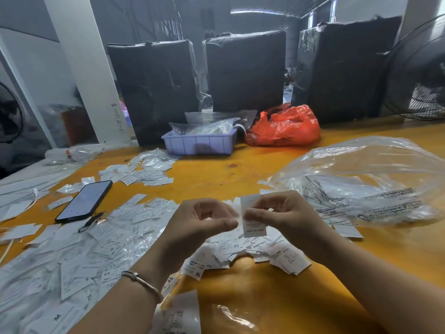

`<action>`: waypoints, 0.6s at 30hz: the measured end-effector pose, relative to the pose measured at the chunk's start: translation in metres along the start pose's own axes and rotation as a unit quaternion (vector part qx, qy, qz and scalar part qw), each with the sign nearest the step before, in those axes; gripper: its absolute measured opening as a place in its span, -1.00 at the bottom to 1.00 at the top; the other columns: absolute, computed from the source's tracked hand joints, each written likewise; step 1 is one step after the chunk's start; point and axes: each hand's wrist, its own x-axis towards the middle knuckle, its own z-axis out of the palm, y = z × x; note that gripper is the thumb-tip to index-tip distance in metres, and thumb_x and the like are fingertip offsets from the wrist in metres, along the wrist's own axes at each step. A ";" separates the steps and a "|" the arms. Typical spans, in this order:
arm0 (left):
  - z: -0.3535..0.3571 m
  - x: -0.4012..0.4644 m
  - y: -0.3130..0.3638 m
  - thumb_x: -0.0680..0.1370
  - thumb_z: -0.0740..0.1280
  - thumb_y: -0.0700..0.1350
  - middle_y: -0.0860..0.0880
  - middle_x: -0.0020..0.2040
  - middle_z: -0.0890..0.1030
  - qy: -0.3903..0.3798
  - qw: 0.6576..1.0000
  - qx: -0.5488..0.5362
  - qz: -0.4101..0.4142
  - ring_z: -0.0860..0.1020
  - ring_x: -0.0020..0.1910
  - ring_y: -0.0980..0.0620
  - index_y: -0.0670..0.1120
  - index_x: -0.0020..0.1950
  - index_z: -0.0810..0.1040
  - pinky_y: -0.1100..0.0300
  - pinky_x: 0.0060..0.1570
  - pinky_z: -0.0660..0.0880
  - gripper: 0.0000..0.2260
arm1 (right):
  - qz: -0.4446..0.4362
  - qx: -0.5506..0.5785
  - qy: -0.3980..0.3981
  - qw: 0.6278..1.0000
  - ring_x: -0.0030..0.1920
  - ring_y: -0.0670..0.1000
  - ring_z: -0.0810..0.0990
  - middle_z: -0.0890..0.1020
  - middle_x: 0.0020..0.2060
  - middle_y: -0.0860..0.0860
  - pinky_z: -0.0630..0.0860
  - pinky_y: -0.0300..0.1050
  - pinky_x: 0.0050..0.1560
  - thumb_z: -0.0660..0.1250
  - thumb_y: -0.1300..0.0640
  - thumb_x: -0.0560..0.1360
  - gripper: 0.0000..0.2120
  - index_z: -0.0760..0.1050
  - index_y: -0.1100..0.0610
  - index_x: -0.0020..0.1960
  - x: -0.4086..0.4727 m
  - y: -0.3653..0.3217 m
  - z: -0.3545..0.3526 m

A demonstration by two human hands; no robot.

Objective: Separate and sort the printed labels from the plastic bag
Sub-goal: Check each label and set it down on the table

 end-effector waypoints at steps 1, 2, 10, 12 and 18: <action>0.000 0.000 -0.001 0.34 0.53 -0.13 -0.05 -0.11 0.70 -0.021 0.999 0.022 -0.011 0.64 -0.06 0.04 -0.08 -0.30 0.65 0.27 -0.10 0.54 -0.91 | 0.003 0.002 0.004 1.000 -0.29 -0.05 0.53 0.62 -0.36 0.07 0.40 -0.10 -0.17 0.43 0.21 0.43 -0.87 0.64 0.21 -0.28 0.000 -0.001 0.000; 0.001 -0.001 -0.001 0.33 0.51 -0.11 -0.08 -0.13 0.69 -0.042 0.998 0.050 -0.025 0.64 -0.09 0.02 -0.06 -0.30 0.66 0.23 -0.11 0.52 -0.93 | 0.004 -0.005 0.005 1.000 -0.30 -0.05 0.51 0.60 -0.39 0.05 0.38 -0.12 -0.19 0.42 0.25 0.43 -0.86 0.62 0.20 -0.31 0.001 -0.001 -0.001; 0.003 0.000 -0.001 0.42 0.51 -0.21 -0.11 -0.34 0.64 -0.066 0.995 0.069 -0.023 0.57 -0.36 0.07 -0.24 -0.20 0.67 0.33 -0.31 0.47 -0.90 | -0.013 -0.130 -0.042 0.990 -0.41 -0.14 0.44 0.58 -0.43 0.04 0.32 -0.20 -0.34 0.40 0.15 0.47 -0.78 0.61 0.20 -0.33 0.000 -0.004 -0.001; 0.003 0.001 -0.003 0.43 0.49 -0.22 -0.10 -0.37 0.63 -0.025 0.999 0.045 -0.016 0.57 -0.38 0.04 -0.23 -0.22 0.66 0.30 -0.34 0.47 -0.91 | 0.000 -0.033 -0.012 0.999 -0.32 -0.12 0.53 0.68 -0.27 0.09 0.40 -0.25 -0.29 0.31 0.01 0.49 -0.69 0.68 0.22 -0.20 0.001 -0.007 -0.003; 0.001 0.001 -0.004 0.50 0.42 -0.14 -0.17 -0.30 0.69 0.027 0.999 -0.006 -0.034 0.65 -0.36 -0.04 -0.28 -0.17 0.58 0.28 -0.40 0.46 -0.81 | 0.005 0.077 0.045 0.996 -0.17 -0.08 0.63 0.70 -0.22 0.00 0.57 -0.25 -0.17 0.27 0.51 0.43 -0.64 0.66 0.12 -0.03 0.002 0.000 -0.011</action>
